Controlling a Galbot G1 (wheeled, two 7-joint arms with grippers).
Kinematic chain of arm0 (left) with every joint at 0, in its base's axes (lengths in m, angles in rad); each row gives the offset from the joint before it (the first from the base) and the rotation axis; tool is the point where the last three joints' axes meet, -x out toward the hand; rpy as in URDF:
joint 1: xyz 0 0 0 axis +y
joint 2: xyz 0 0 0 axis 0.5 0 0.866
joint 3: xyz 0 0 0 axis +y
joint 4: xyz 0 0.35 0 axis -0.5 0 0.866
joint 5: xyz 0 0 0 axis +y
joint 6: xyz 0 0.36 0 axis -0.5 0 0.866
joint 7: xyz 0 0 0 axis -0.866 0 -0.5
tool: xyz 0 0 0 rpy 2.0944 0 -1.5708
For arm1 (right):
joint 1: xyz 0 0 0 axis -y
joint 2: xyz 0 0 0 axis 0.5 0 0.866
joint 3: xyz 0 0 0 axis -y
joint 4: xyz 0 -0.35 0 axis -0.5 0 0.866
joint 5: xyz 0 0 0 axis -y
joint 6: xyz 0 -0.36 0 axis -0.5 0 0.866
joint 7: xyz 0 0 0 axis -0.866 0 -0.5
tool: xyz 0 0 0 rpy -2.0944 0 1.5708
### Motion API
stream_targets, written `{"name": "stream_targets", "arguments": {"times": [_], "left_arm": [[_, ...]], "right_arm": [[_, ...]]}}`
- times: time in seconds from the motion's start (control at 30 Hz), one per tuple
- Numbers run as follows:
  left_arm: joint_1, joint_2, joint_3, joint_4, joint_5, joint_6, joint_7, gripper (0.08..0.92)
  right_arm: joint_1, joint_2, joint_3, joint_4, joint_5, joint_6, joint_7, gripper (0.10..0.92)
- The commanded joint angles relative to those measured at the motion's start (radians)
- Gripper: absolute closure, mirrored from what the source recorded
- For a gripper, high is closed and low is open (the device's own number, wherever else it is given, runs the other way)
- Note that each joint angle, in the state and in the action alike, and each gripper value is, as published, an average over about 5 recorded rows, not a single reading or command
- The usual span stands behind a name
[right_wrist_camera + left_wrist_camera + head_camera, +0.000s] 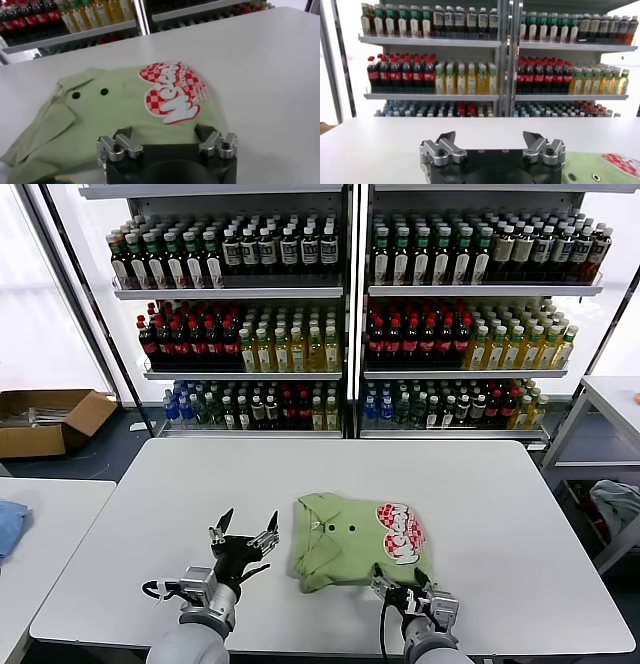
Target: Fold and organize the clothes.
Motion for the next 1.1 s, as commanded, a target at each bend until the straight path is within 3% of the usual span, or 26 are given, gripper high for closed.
{"name": "stream_targets", "arguments": {"times": [0.03,0.2,0.27,0.43,0.63,1.1], "left_arm": [[0.002,-0.006,-0.008,-0.006,0.000,-0.001,0.001,0.177],[0.014,-0.019,-0.023,-0.016,-0.002,-0.031,0.000,0.177],[0.021,-0.025,-0.030,-0.022,-0.004,-0.048,0.001,0.177],[0.025,-0.038,-0.052,-0.025,-0.005,-0.084,0.007,0.177],[0.005,-0.050,-0.092,0.032,0.005,-0.159,0.009,0.177],[0.043,-0.044,-0.152,0.022,0.043,-0.169,0.052,0.177]], "right_arm": [[-0.014,-0.007,0.017,0.172,-0.099,0.002,-0.047,0.203],[0.025,-0.063,0.071,0.152,-0.508,0.085,-0.122,0.203],[0.024,-0.120,0.126,0.139,-0.602,0.098,-0.153,0.203],[-0.023,-0.220,0.265,0.119,-0.507,0.106,-0.160,0.203],[-0.048,-0.189,0.331,0.081,-0.379,0.122,-0.130,0.203],[-0.009,-0.160,0.274,0.068,-0.389,0.100,-0.158,0.203]]}}
